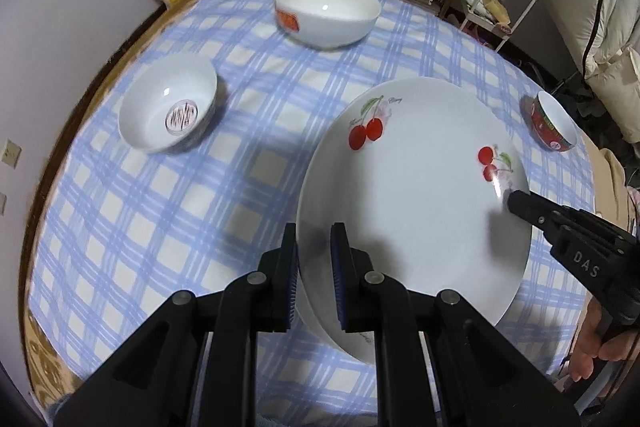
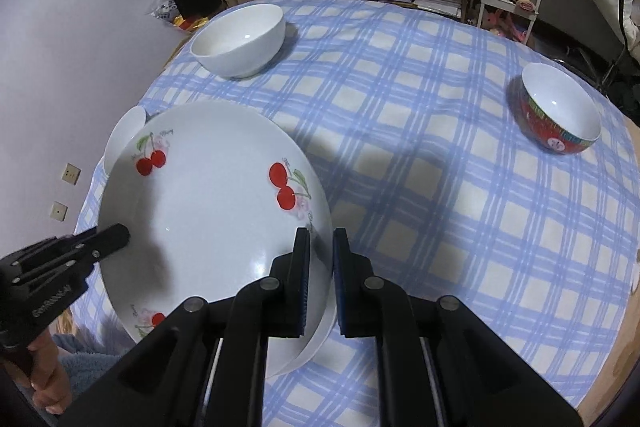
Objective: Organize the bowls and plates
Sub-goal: 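Lift and carry the held cherry plates with both tools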
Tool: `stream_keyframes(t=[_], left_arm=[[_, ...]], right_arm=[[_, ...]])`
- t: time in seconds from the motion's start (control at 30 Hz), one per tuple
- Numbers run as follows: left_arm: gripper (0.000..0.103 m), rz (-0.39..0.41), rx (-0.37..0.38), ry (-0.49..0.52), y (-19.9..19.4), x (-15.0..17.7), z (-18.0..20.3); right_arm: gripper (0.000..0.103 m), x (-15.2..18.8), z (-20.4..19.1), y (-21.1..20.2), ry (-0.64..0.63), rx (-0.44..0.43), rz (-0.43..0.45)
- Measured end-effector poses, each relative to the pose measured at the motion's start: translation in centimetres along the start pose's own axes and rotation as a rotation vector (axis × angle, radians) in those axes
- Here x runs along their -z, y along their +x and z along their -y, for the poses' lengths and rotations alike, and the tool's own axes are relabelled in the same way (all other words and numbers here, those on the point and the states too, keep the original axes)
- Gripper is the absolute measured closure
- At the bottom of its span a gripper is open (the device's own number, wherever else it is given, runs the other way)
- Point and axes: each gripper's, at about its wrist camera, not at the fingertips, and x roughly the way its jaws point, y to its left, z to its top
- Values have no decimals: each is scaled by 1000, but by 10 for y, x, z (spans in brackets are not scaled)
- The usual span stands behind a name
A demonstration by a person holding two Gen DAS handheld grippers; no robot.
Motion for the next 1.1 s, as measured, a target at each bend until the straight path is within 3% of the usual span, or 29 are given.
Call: stream_keyframes(t=[0.3,1.1], left_arm=[[88,-66,16,-54,25,19,-13],[87,-115,-36,-56,47,24,-12]], right_arm=[[90,12,-3,15,-5,7,-21],[90,28,-12,39,-62,84,-60]])
